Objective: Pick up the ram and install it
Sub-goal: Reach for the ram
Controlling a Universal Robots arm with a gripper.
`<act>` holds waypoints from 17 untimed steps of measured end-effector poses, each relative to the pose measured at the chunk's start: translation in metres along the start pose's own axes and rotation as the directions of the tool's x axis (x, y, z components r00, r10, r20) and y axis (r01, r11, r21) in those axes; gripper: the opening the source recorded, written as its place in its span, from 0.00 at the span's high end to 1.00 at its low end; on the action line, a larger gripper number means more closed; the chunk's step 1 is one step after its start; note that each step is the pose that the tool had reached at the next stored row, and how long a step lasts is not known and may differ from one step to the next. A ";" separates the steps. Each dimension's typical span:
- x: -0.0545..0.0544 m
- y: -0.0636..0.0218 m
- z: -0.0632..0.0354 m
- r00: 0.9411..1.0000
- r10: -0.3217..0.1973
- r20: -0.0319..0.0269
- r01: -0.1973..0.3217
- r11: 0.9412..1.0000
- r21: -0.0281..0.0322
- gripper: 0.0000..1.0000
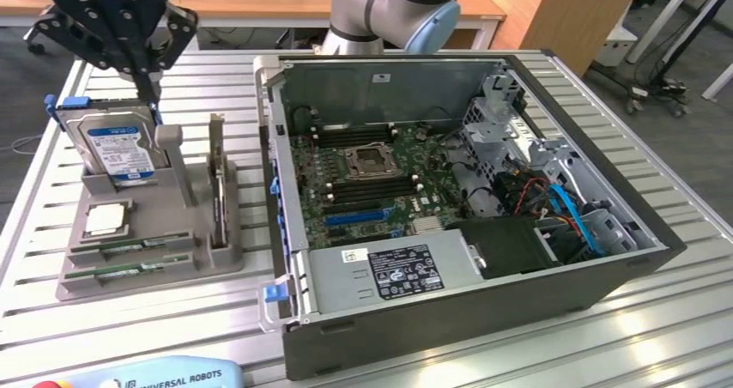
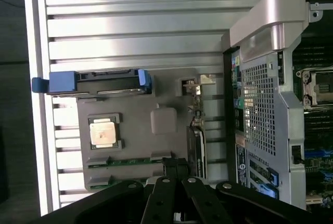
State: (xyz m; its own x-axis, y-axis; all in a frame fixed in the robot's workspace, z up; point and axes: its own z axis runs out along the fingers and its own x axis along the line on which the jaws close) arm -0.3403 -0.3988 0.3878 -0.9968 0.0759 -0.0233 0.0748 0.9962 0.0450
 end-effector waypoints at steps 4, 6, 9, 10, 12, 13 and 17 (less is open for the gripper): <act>0.013 -0.0010 0.0002 1.000 0.000 0.000 0.000 1.000 0.000 0.90; 0.020 -0.0015 0.0002 1.000 0.000 0.000 0.000 1.000 0.000 0.90; 0.029 -0.0023 0.0003 1.000 0.000 0.000 0.000 1.000 0.000 0.90; 0.032 -0.0025 0.0004 1.000 0.000 0.000 0.000 1.000 0.000 0.90; 0.037 -0.0028 0.0006 1.000 0.000 0.000 0.000 1.000 0.000 0.90; 0.039 -0.0030 0.0006 1.000 0.000 0.000 0.000 1.000 0.000 0.90; 0.043 -0.0033 0.0006 1.000 0.000 0.000 0.000 1.000 0.000 0.90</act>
State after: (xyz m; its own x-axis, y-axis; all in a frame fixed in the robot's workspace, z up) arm -0.3836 -0.3989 0.3861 -0.9968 0.0759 -0.0233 0.0748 0.9962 0.0450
